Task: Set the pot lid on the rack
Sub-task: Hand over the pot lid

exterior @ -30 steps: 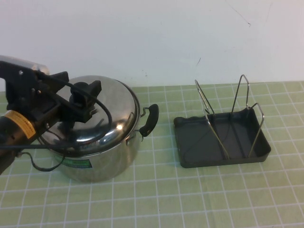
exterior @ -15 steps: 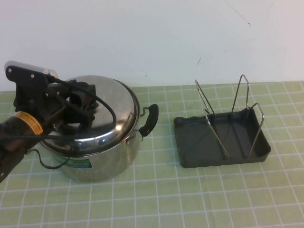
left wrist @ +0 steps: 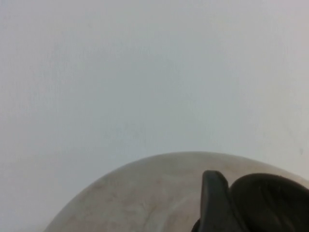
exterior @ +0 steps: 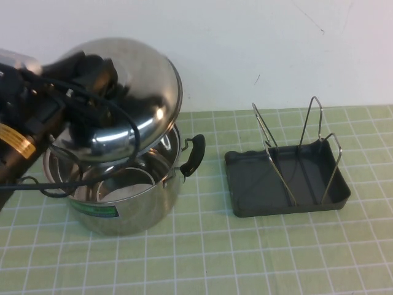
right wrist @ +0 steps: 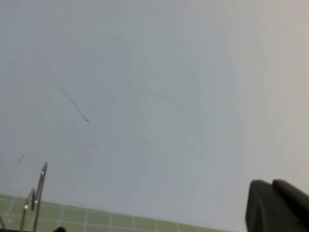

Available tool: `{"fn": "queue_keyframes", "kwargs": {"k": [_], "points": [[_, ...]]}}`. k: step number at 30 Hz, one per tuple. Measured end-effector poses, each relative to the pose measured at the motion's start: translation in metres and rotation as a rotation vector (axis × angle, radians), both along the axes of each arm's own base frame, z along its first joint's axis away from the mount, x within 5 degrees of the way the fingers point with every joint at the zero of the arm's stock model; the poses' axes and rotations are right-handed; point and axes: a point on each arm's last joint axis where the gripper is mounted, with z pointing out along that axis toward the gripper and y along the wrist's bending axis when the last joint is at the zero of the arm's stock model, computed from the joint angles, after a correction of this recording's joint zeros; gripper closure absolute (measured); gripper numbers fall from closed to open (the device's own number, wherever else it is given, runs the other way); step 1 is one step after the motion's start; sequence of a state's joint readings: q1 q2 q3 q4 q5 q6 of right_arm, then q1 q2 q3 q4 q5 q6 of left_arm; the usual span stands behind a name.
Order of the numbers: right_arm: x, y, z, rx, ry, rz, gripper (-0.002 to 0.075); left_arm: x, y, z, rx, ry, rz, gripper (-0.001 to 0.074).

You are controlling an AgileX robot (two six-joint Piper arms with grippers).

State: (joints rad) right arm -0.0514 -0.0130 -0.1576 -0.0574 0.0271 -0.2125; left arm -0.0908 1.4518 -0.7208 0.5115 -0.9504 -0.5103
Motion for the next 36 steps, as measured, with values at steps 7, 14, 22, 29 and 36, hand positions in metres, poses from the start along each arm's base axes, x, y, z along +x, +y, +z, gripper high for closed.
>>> {"fn": "queue_keyframes", "kwargs": {"k": [7, 14, 22, 29, 36], "points": [[-0.029, 0.006, 0.055, 0.244, 0.025, 0.081, 0.0727, -0.038, -0.005, 0.054, -0.194, -0.19, -0.15, 0.0404], [-0.035, 0.044, 0.08, 0.228, 0.23, 0.491, 0.0727, -0.072, -0.045, 0.075, -0.284, -0.237, -0.352, 0.0404], [-0.01, 0.065, 0.103, 0.458, 0.225, 0.847, 0.0703, -0.104, -0.096, 0.09, -0.367, -0.269, -0.542, 0.0404], [0.001, 0.072, 0.116, 0.644, 0.215, 1.038, 0.0344, -0.137, -0.13, 0.104, -0.352, -0.347, -0.67, 0.0404], [0.012, 0.073, 0.117, 0.713, 0.263, 1.066, 0.0147, -0.148, -0.141, 0.106, -0.347, -0.37, -0.702, 0.0404]]}}
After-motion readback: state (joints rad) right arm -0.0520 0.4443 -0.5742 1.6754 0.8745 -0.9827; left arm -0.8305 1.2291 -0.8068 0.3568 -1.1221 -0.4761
